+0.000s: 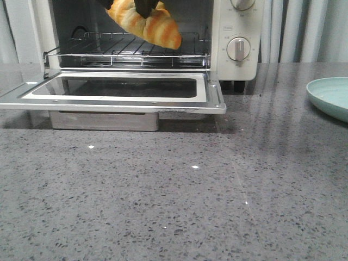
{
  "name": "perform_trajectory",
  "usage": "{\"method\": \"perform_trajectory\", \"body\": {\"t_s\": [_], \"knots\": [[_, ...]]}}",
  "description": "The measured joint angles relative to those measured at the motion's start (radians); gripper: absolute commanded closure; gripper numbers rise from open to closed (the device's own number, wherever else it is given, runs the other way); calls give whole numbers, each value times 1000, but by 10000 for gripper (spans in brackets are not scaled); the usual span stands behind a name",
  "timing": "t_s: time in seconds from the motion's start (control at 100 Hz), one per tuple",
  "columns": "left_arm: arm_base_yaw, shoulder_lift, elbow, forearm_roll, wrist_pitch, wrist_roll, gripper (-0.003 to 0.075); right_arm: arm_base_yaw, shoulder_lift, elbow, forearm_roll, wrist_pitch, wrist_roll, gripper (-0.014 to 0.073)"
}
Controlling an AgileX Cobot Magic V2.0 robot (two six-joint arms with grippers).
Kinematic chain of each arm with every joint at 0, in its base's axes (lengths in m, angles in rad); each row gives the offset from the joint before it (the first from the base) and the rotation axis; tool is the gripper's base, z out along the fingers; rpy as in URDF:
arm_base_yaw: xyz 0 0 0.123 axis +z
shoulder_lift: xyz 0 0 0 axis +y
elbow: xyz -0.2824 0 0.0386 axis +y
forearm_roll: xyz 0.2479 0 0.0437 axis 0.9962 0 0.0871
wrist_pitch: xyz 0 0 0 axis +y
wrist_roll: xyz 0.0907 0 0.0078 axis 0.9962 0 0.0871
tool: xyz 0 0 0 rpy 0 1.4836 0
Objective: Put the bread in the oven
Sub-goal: 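Carry the croissant with the right gripper into the oven, then lower the croissant onto the wire rack and open the right gripper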
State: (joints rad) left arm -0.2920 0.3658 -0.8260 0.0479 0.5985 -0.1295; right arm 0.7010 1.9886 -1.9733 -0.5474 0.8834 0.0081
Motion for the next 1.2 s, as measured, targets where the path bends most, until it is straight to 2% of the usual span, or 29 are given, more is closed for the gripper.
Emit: {"method": "perform_trajectory", "body": {"t_s": [0.04, 0.16, 0.24, 0.69, 0.99, 1.2], "knots": [[0, 0, 0, 0, 2, 0, 742, 0, 2, 0, 0, 0, 0, 489], [0, 0, 0, 0, 13, 0, 742, 0, 7, 0, 0, -2, 0, 197], [0, 0, 0, 0, 19, 0, 742, 0, 9, 0, -2, -10, 0, 99], [0, -11, 0, 6, 27, 0, 742, 15, 5, -2, -6, -21, 0, 98], [0, -172, 4, 28, 54, 0, 742, 115, -44, -2, -8, 28, 2, 98], [0, -312, 79, 30, 68, -6, 742, 202, -88, -2, -8, 136, 2, 133]]}}
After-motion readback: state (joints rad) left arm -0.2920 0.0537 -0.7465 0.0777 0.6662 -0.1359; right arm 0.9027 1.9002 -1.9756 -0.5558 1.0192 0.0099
